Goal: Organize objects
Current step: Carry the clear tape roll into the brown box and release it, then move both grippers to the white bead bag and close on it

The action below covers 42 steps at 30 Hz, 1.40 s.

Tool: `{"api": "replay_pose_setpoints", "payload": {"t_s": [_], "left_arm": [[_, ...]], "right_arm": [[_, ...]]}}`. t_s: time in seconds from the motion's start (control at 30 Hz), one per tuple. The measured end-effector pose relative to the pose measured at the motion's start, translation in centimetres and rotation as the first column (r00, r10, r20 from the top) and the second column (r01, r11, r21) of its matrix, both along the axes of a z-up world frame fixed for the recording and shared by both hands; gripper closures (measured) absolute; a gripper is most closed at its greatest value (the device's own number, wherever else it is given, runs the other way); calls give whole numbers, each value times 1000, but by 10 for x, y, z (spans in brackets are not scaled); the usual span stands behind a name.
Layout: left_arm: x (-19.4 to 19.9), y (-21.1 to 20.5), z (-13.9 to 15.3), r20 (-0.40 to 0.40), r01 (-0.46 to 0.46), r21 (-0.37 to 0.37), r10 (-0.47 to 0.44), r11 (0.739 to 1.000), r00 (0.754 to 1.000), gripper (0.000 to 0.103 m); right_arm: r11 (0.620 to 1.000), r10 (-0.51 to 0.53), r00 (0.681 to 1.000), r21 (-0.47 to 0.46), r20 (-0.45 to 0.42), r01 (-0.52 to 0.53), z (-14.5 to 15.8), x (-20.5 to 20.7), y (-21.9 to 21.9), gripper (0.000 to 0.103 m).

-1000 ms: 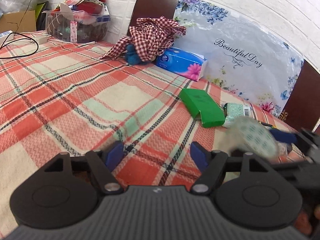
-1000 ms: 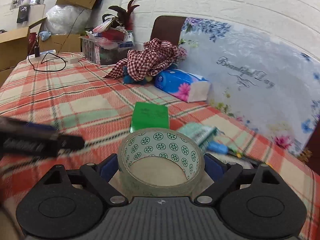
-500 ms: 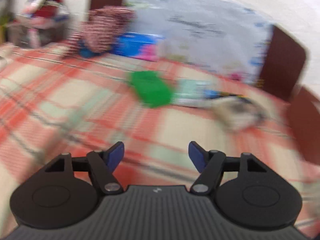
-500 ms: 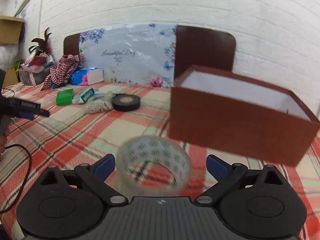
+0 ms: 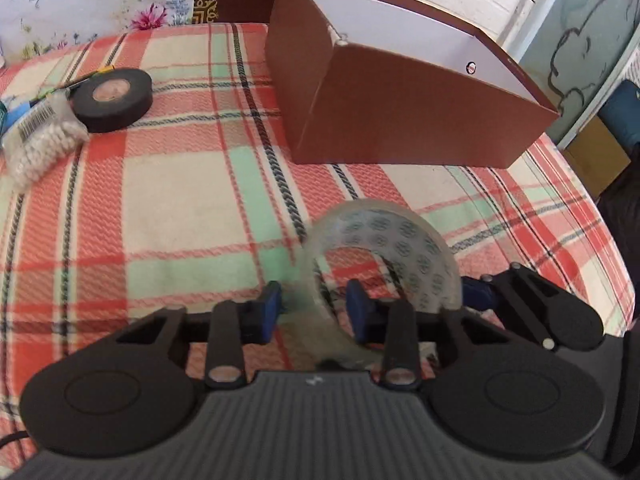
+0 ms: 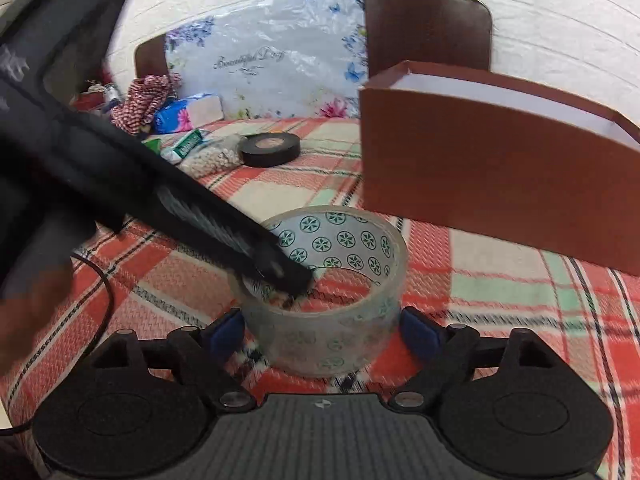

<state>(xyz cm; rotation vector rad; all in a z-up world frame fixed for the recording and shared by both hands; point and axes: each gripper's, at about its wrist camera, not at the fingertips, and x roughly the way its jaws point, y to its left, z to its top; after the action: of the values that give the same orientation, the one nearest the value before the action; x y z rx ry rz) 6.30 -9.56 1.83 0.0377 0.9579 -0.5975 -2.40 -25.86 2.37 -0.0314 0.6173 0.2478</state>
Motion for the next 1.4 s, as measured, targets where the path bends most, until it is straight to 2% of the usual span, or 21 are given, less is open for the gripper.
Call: {"api": "replay_pose_setpoints", "payload": {"t_s": [0.07, 0.13, 0.23, 0.33, 0.4, 0.53, 0.63, 0.67, 0.77, 0.87, 0.9, 0.97, 1.07, 1.17, 1.27, 1.33, 1.4], "left_arm": [[-3, -5, 11, 38, 9, 39, -10, 999, 999, 70], [-5, -6, 40, 97, 16, 23, -18, 1000, 995, 70], [-2, -16, 91, 222, 56, -31, -48, 998, 974, 70], [19, -52, 124, 315, 101, -51, -80, 994, 946, 70], [37, -82, 129, 348, 122, -50, -98, 991, 932, 70], [75, -141, 122, 352, 149, -39, -126, 988, 928, 69], [95, -174, 109, 367, 149, -10, -135, 989, 921, 63], [98, -182, 104, 378, 138, 17, -134, 990, 916, 62], [107, -198, 90, 396, 101, 62, -117, 993, 911, 58], [116, -193, 75, 353, 83, 64, -100, 994, 930, 57], [117, -190, 71, 341, 78, 57, -93, 995, 935, 55], [113, -183, 72, 348, 65, 29, -71, 997, 935, 55], [103, -172, 82, 350, 75, -6, -68, 997, 934, 55], [82, -149, 99, 395, 85, -50, -58, 995, 917, 54], [62, -108, 115, 411, 58, -126, -1, 990, 912, 50], [51, -71, 119, 403, 6, -174, 65, 985, 913, 47], [44, -33, 113, 386, -76, -174, 138, 982, 912, 46]], "right_arm": [[1000, -1, 999, -4, 42, 1, 4, -4, 2, 19], [1000, -7, 989, 1, 146, 7, 17, -13, -1, 19], [997, -33, 929, -46, 368, 54, 47, -22, -6, 18], [989, -102, 869, -45, 484, 141, 71, -3, -28, 18], [980, -153, 851, -32, 502, 195, 79, 17, -48, 18], [957, -232, 840, -37, 490, 286, 74, 55, -83, 18], [938, -259, 861, -99, 438, 332, 59, 90, -99, 18], [928, -280, 863, -110, 421, 355, 53, 100, -103, 10], [926, -343, 851, -9, 397, 378, 44, 109, -117, 10], [922, -376, 846, 67, 378, 380, 36, 110, -126, 11], [923, -374, 846, 65, 381, 379, 35, 110, -126, 11], [928, -363, 848, 70, 387, 366, 35, 109, -125, 11], [929, -346, 831, 36, 436, 368, 38, 103, -118, 12], [929, -343, 805, 46, 484, 367, 52, 78, -109, 13], [938, -337, 787, 113, 517, 328, 63, 52, -97, 14], [954, -296, 792, 128, 533, 270, 67, 37, -80, 16], [974, -227, 807, 114, 545, 198, 72, 25, -54, 20]]}}
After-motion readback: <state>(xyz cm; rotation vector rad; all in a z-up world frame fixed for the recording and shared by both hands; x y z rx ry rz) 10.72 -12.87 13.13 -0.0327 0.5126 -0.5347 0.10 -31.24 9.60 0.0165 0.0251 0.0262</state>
